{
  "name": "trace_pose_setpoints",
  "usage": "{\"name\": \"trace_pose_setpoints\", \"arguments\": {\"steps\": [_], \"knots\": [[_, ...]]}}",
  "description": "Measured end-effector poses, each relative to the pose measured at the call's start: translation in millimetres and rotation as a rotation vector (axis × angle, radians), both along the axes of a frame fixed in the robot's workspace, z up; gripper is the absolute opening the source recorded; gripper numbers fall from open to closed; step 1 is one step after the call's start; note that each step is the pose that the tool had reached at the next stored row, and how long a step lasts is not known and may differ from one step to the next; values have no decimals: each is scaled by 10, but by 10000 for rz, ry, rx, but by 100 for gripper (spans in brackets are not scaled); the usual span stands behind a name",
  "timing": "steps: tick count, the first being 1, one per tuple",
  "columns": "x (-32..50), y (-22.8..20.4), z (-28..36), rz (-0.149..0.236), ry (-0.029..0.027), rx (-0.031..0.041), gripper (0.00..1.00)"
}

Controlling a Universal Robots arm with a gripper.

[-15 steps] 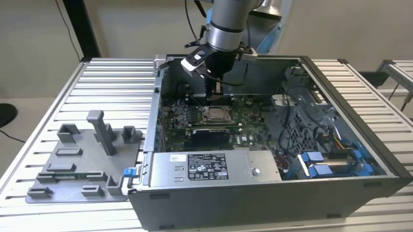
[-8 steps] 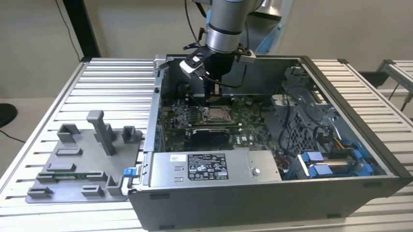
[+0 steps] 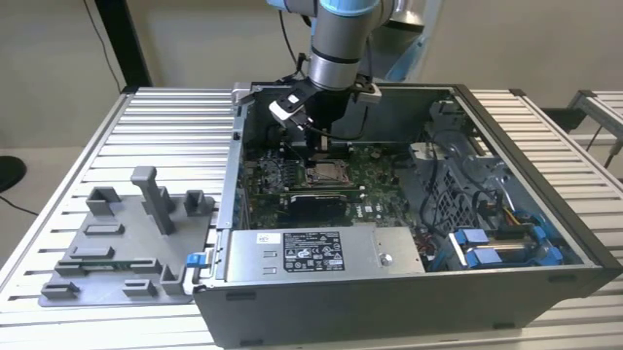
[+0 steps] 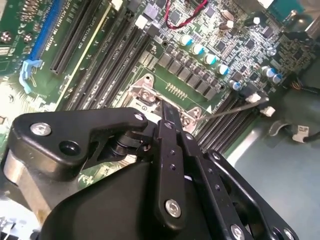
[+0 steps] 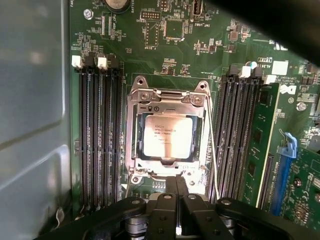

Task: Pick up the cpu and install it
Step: 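Close the cpu cover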

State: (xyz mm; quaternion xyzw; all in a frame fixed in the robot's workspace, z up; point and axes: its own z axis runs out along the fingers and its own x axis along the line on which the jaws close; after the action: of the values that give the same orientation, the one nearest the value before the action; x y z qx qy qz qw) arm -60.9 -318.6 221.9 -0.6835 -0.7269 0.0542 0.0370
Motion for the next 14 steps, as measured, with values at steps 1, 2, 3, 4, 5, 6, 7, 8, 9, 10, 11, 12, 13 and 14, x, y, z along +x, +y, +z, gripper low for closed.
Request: {"name": "trace_pose_setpoints", "arguments": {"steps": [1, 2, 3, 4, 5, 6, 7, 8, 9, 10, 11, 12, 13, 14], "knots": [[-3, 0, -17, -1, 0, 0, 0], [-5, 0, -30, -1, 1, -1, 0], [-8, 0, -37, 0, 1, -1, 0], [-9, 0, -45, 2, 1, -1, 0], [-10, 0, -56, 4, -1, 1, 0], [-10, 0, -66, 6, 0, 4, 0], [-10, 0, -77, 8, 0, 9, 0], [-10, 0, -86, 9, 0, 15, 0], [-10, 1, -94, 12, 0, 21, 0], [-11, 2, -98, 12, 0, 24, 0], [-11, 3, -101, 13, 1, 24, 0], [-10, 3, -105, 14, 0, 25, 0], [-10, 4, -110, 14, 1, 26, 0], [-11, 4, -118, 14, 0, 26, 0]]}}
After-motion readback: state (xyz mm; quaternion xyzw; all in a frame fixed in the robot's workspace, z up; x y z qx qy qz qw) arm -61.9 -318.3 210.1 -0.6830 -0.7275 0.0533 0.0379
